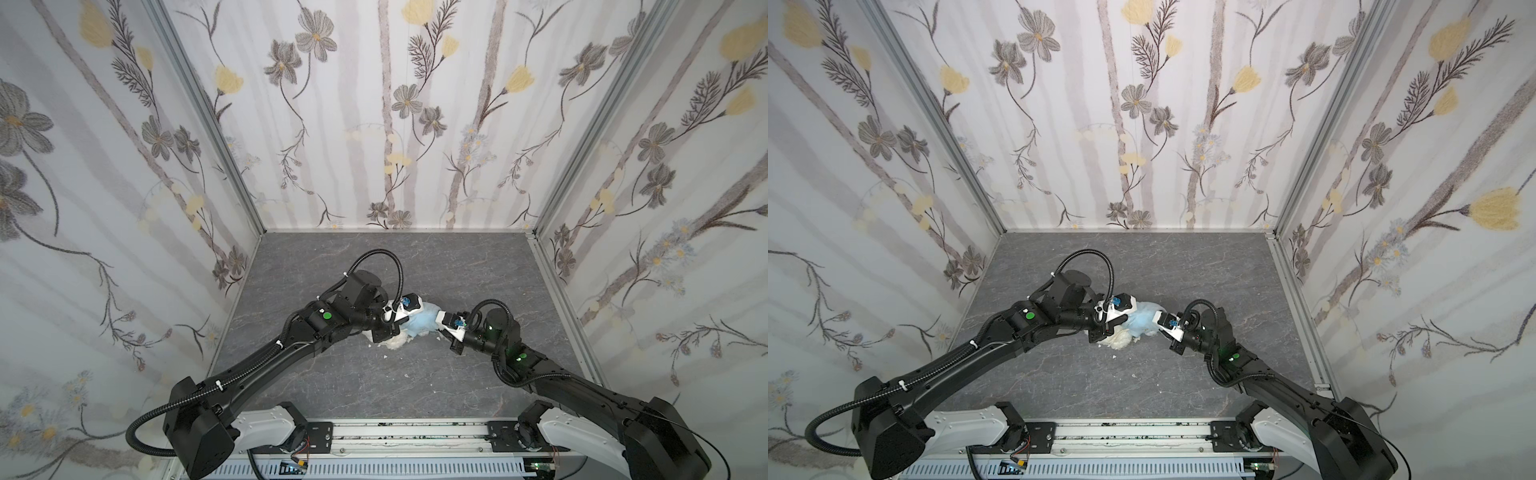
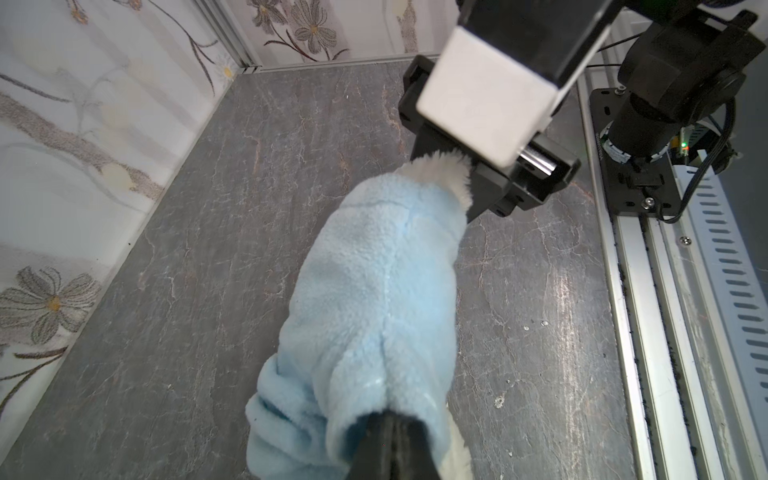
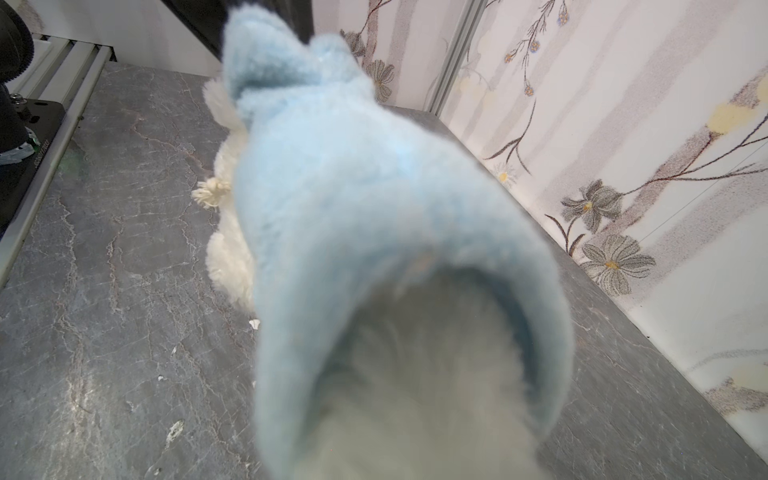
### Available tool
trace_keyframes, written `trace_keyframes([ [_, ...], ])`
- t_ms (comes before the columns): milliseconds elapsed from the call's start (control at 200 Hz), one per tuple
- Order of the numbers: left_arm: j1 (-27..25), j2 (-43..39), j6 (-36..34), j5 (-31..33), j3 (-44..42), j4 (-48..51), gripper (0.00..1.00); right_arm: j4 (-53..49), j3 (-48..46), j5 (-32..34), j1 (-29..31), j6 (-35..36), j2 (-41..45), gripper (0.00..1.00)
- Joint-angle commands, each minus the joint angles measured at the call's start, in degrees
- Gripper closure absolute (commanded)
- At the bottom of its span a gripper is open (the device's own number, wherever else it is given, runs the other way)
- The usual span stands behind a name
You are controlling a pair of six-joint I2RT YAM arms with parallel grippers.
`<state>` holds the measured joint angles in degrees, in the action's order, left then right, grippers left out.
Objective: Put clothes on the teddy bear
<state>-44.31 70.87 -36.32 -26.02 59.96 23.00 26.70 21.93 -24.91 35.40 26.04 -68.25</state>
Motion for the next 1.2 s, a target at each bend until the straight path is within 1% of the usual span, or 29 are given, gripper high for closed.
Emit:
trace_keyframes([
  [0,-0.3,1.0,-2.0,-3.0,1.4,0.1,0.86,5.1,0.2,-1.3,0.2,0.0,0.1,1.00],
  [35,-0.4,1.0,-2.3,-3.1,2.0,0.0,0.84,5.2,0.3,-1.6,0.3,-0.4,0.1,1.00],
  [85,-0.4,3.2,-2.1,-3.2,2.8,-0.2,0.80,5.5,0.5,-2.2,0.3,-0.8,0.1,1.00],
  [150,-0.6,4.6,-2.0,-3.6,3.9,-0.3,0.78,6.2,0.7,-2.9,0.4,-1.8,0.1,1.00],
  [305,-0.8,6.3,-1.8,-6.7,5.0,-0.4,0.66,5.3,2.0,-2.8,0.3,-4.8,-0.3,1.00],
  [385,-0.7,6.8,-1.8,-7.6,5.2,-0.5,0.62,5.0,2.1,-2.0,0.4,-5.6,-0.2,1.00],
  [440,-0.8,7.3,-1.6,-8.1,5.4,-0.5,0.61,4.8,2.3,-1.8,0.3,-6.0,-0.1,1.00],
  [600,-1.8,9.7,-1.1,-8.0,6.7,-1.0,0.61,6.5,3.5,-3.8,0.4,-10.8,-0.4,1.00],
  [679,-2.9,10.8,-0.6,-5.1,7.1,-2.2,0.61,8.9,3.7,-5.5,0.4,-14.1,-0.8,1.00],
  [759,-3.4,12.1,1.0,-3.4,7.6,-4.2,0.61,11.4,4.0,-6.3,0.8,-17.5,-0.9,1.00],
  [979,-5.2,16.1,3.8,-1.1,7.7,-9.3,0.60,18.8,4.4,-8.4,2.7,-24.8,-0.5,1.00],
  [1059,-5.6,17.3,4.7,-1.7,7.4,-10.9,0.64,22.0,4.3,-9.0,3.5,-26.7,-0.6,1.00],
  [1194,-5.7,18.7,8.3,-3.6,6.1,-16.0,0.75,26.9,3.9,-10.1,4.2,-29.2,-1.0,1.00],
])
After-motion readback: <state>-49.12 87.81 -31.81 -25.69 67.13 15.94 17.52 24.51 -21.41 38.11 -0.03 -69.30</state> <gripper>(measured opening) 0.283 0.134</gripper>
